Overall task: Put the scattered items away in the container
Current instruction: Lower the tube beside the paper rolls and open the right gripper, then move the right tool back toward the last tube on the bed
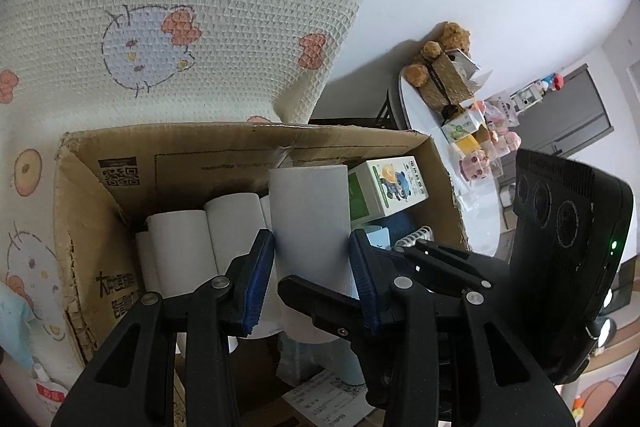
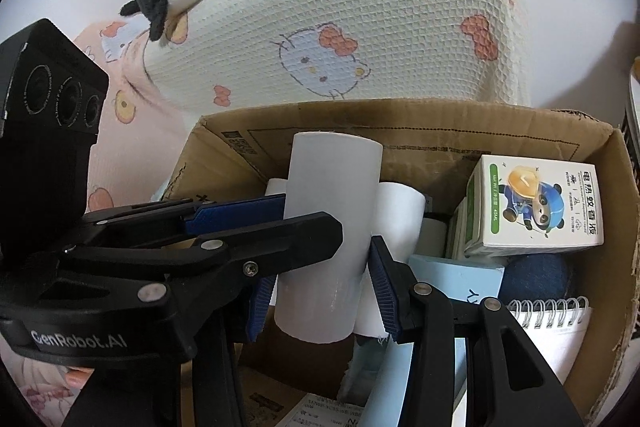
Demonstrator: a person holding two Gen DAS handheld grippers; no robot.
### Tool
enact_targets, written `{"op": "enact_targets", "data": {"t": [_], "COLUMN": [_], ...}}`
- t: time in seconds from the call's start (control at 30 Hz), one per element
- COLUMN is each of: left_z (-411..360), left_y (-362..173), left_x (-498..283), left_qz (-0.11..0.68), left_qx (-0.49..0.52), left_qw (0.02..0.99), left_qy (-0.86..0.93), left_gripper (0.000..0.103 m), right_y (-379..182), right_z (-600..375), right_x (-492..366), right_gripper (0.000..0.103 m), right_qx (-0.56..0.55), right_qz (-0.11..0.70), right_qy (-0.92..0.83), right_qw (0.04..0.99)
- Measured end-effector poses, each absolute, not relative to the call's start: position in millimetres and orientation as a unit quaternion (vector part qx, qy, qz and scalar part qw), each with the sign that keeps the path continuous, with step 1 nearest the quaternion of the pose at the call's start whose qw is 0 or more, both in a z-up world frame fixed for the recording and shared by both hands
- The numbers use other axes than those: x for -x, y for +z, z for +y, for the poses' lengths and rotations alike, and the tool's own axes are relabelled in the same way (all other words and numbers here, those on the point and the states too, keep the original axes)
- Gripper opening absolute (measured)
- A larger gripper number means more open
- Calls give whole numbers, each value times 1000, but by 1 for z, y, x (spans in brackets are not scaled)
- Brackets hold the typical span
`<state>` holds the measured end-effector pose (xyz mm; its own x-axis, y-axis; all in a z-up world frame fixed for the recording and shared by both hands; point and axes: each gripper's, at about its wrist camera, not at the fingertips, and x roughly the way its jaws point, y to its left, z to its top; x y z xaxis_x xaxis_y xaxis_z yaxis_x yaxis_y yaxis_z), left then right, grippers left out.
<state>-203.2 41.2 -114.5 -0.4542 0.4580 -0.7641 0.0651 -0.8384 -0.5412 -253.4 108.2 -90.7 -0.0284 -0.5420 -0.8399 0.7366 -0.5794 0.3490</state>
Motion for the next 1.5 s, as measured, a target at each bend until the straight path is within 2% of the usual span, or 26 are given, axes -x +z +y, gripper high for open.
{"op": "enact_targets", "data": {"t": [0.1, 0.2, 0.4, 0.77, 0.83, 0.93, 1.0, 1.23, 1.5], "left_z": [39, 36, 42, 46, 47, 47, 47, 25, -22], "left_y": [-122, -129, -127, -122, -116, -104, -97, -67, -36], "left_x": [207, 208, 207, 208, 205, 199, 194, 161, 102], "left_qz": [-250, -275, -256, -236, -232, -223, -214, -214, -179], "left_qx": [520, 524, 520, 509, 496, 479, 469, 411, 327], "left_qw": [97, 107, 103, 100, 97, 83, 76, 77, 4], "left_qy": [811, 799, 808, 822, 831, 845, 853, 883, 928], "left_gripper": [38, 37, 37, 37, 46, 51, 51, 51, 51], "right_y": [-91, -85, -83, -79, -73, -60, -54, -41, -32], "right_z": [108, 109, 98, 96, 99, 103, 103, 101, 86], "right_x": [251, 246, 241, 246, 244, 236, 231, 211, 176], "right_gripper": [43, 43, 41, 41, 41, 44, 48, 49, 50], "right_qx": [-532, -516, -510, -504, -496, -468, -456, -438, -418], "right_qz": [98, 118, 164, 160, 156, 171, 184, 192, 194], "right_qy": [-712, -717, -721, -727, -733, -752, -757, -763, -767], "right_qw": [448, 453, 440, 437, 439, 431, 429, 435, 447]}}
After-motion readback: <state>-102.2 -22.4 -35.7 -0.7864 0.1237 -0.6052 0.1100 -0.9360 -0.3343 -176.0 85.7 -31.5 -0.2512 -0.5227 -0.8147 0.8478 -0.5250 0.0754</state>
